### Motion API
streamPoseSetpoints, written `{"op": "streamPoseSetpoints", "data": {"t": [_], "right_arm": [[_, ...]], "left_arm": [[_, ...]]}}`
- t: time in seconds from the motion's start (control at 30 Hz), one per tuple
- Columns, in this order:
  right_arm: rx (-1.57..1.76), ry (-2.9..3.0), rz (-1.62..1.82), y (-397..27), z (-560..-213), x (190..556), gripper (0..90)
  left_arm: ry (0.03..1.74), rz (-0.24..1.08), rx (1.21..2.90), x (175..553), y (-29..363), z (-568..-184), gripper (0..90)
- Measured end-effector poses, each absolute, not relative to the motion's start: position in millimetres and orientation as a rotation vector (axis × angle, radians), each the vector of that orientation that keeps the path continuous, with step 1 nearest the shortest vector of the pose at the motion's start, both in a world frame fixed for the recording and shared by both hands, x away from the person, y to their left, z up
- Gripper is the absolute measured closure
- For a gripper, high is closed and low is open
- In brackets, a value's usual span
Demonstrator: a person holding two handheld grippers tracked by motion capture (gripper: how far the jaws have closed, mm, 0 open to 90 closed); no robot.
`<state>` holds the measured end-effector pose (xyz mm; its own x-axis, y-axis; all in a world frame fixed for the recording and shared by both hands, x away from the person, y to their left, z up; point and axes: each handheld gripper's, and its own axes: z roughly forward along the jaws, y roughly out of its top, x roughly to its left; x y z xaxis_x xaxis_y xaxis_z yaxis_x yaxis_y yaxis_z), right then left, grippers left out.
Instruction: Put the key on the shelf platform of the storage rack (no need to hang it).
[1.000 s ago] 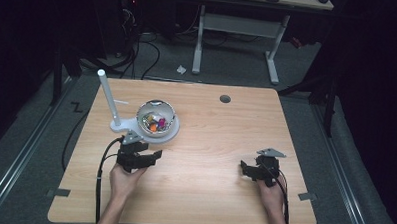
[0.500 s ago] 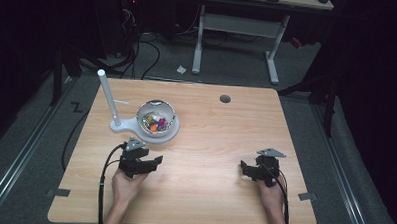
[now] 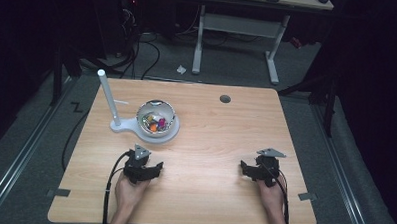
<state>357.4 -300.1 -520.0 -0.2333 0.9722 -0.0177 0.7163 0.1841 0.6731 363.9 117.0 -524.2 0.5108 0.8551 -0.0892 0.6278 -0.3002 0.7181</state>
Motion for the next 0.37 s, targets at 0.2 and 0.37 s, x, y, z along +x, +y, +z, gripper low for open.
{"op": "streamPoseSetpoints", "data": {"t": [0.2,0.37], "right_arm": [[1.582,2.02,0.765,-300.1,-520.1,357.4,15.2],[1.583,2.019,0.765,-300.0,-520.1,357.5,15.2]], "left_arm": [[1.198,0.475,2.056,362.1,111.5,-526.1,34.6],[1.197,0.467,2.059,362.6,111.6,-526.2,32.3]]}}
